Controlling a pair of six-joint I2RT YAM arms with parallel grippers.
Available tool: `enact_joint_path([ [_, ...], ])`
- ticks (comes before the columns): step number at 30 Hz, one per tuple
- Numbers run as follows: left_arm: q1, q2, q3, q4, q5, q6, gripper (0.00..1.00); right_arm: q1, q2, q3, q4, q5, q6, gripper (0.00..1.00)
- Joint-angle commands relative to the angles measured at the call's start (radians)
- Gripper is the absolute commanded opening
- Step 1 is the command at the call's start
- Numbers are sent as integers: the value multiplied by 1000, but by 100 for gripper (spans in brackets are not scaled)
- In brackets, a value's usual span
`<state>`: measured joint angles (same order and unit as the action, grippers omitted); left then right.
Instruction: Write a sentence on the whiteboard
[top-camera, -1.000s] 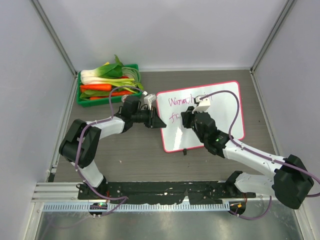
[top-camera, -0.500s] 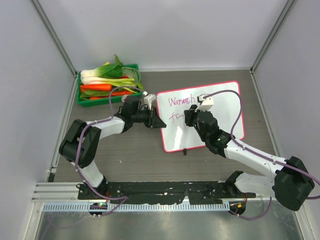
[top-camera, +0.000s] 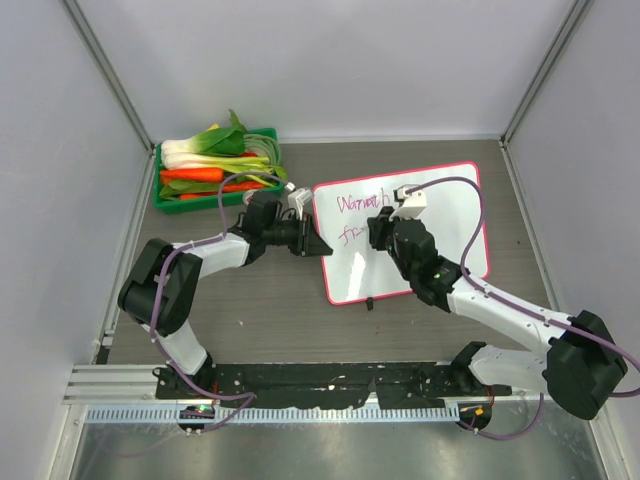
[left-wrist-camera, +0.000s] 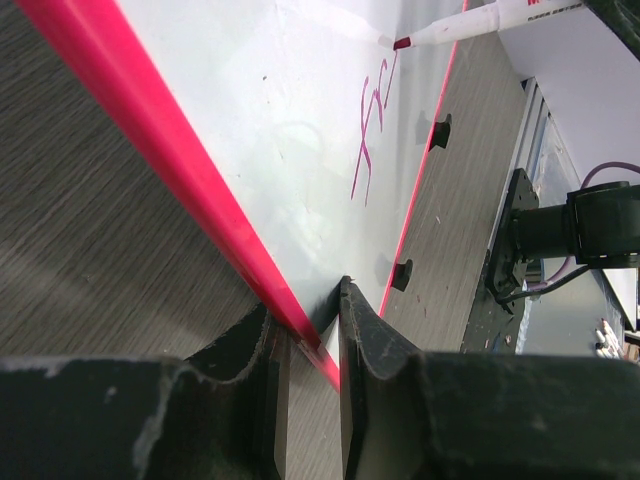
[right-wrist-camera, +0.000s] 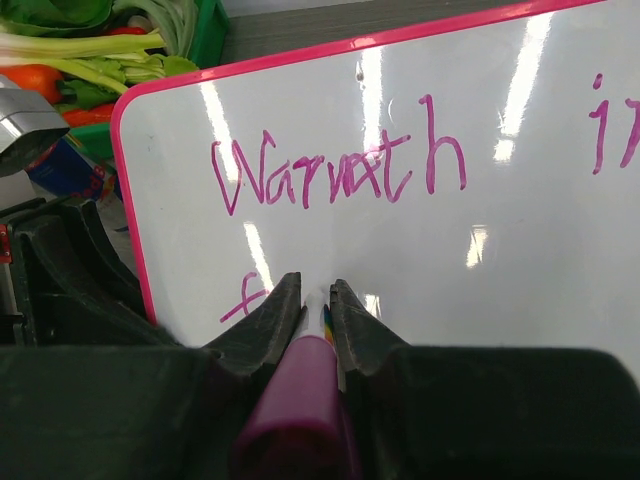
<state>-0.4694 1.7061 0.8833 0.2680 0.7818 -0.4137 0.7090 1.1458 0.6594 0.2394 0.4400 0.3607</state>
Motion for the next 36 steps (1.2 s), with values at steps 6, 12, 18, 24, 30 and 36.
enact_joint_path([
  [6, -29, 44, -10, -98, -99, 130, 0, -6, 11, 23, 18, -46, -9, 1],
  [12, -29, 43, -10, -96, -98, 130, 0, -8, -4, -4, -14, -66, -2, 1],
  [18, -29, 41, -12, -96, -98, 128, 0, -6, -23, -24, -34, -70, 4, 1],
  [24, -29, 43, -12, -96, -99, 131, 0, -6, -38, -43, -51, -66, 0, 1],
  [30, -31, 43, -12, -96, -99, 128, 0, -6, -54, -57, -49, -44, -2, 2],
  [36, -31, 41, -12, -96, -101, 128, 0, -6, -55, -53, -43, -15, -9, 1],
])
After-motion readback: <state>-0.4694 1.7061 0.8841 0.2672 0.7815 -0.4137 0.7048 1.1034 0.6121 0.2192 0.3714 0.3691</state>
